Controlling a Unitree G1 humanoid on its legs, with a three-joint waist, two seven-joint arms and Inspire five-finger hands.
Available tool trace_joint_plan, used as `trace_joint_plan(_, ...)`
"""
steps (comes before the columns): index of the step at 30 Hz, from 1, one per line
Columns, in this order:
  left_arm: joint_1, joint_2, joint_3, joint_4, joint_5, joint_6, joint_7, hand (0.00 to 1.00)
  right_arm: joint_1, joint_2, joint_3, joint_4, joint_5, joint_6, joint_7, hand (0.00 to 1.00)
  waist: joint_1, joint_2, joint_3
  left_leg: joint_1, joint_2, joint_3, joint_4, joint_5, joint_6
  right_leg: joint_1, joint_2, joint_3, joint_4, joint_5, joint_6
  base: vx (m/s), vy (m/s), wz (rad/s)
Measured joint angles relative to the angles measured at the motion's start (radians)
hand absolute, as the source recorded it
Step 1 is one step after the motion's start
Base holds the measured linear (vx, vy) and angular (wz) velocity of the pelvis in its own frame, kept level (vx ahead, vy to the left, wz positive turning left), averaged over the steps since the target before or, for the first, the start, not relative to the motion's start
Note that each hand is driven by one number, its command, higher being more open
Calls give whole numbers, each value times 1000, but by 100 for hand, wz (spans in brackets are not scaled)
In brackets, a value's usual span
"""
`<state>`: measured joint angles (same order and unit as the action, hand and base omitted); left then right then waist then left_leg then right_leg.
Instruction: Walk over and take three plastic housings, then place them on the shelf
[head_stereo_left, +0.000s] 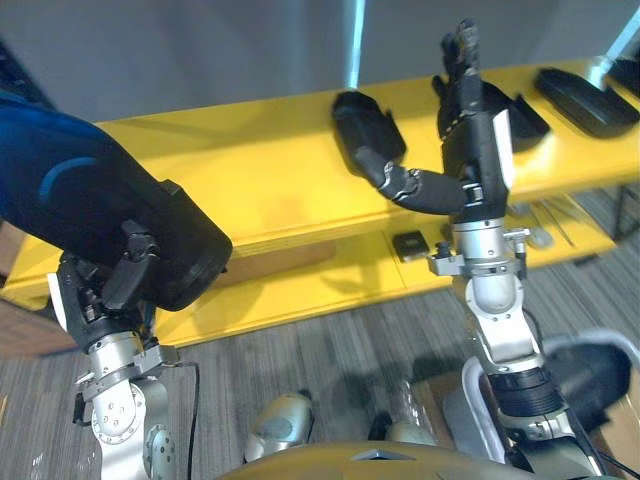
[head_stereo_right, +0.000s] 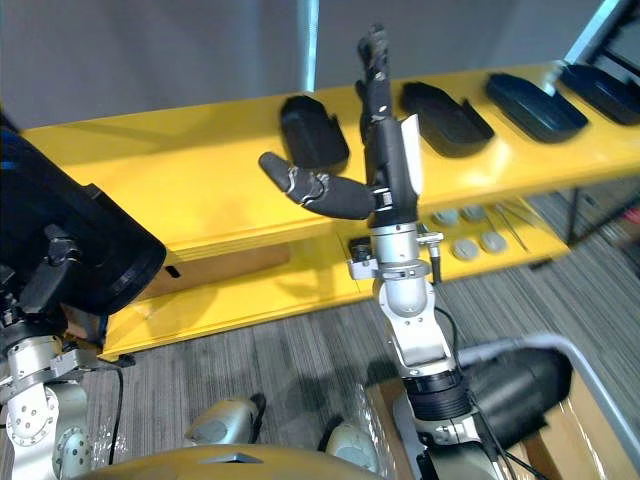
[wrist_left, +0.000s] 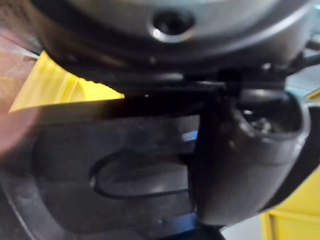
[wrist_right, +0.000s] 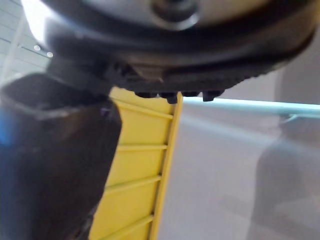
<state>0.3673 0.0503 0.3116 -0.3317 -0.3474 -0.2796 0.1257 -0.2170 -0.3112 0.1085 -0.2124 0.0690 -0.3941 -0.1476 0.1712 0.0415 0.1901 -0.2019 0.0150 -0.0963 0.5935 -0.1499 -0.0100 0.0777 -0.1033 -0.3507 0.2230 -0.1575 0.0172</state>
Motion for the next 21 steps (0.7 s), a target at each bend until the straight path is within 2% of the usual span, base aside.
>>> trace_joint_plan(2,0,-1,-1,1,0,0,-9,0,-3,0,-25,0,-10,-7,17,100,0,-6,-7,-36,75,140,-13,-31,17,44,-1,-52,-43,8,3,232,-121,59)
trace_joint_plan(3,-1,-2,-7,1,1,0,-20,0,-4,0,-37,0,-6,-9,26,100,-8,-2,-9,-51,103,163,-52,-29,14,48,-4,-60,-52,9,5,299,-42,50)
trace_joint_plan(4,-4,-2,-30,0,2,0,-30,0,0,0,-54,2,3,-8,40,100,-20,9,-8,-65,136,166,-117,-12,-11,46,-11,-60,-54,12,9,253,27,36)
trace_joint_plan(5,-7,-2,-51,0,4,0,-39,0,10,0,-64,3,35,-6,55,100,-36,17,-12,-63,153,169,-182,19,-29,47,-16,-65,-53,13,12,295,161,30)
trace_joint_plan(7,-14,-2,-92,-1,16,0,-63,0,31,0,-88,3,86,-2,72,100,-68,43,-26,0,185,177,-350,183,-49,61,-21,-68,-46,15,18,289,250,12)
trace_joint_plan(8,-34,8,-122,-1,38,6,-69,0,49,11,-112,3,114,-2,76,100,-81,39,-31,52,175,185,-416,209,-91,73,-45,-65,-31,8,46,265,297,3)
trace_joint_plan(10,-95,55,-170,-3,47,30,-87,0,82,54,-157,3,113,-2,53,100,-103,-9,-29,103,110,219,-465,218,-71,76,-115,-69,-1,19,66,236,274,-5)
trace_joint_plan(12,-102,100,-174,-18,55,46,-122,0,117,74,-167,-1,115,-2,53,100,-118,-22,-32,163,82,240,-527,222,-59,93,-142,-69,2,40,98,142,135,-17)
trace_joint_plan(13,-103,115,-170,-27,62,47,-138,0,132,80,-170,-5,115,-3,53,100,-123,-24,-34,183,75,246,-550,225,-55,100,-149,-67,2,43,102,116,108,-19)
trace_joint_plan(15,-105,152,-139,-75,57,70,-227,0,167,92,-185,-7,123,-1,54,100,-126,-28,-38,217,61,269,-593,229,-50,103,-162,-58,0,48,111,69,60,-20)
trace_joint_plan(17,-142,204,-122,-113,39,127,-308,0,196,96,-199,-7,135,20,54,100,-136,-24,-40,217,58,279,-601,231,-47,102,-163,-58,-15,52,118,22,12,-8)
trace_joint_plan(18,-157,215,-121,-113,39,144,-317,0,203,96,-200,-8,133,25,54,100,-139,-23,-41,217,58,281,-604,232,-47,102,-162,-58,-21,53,119,-10,-21,-6)
trace_joint_plan(19,-188,240,-117,-102,38,199,-327,0,217,96,-200,-11,129,38,54,100,-151,-14,-48,216,58,285,-619,241,-47,100,-157,-57,-39,55,122,-24,-30,-9)
trace_joint_plan(21,-223,260,-117,-69,21,249,-329,0,242,96,-203,-27,107,47,53,100,-159,-4,-54,218,58,291,-637,253,-48,98,-154,-57,-53,56,123,-43,-33,-10)
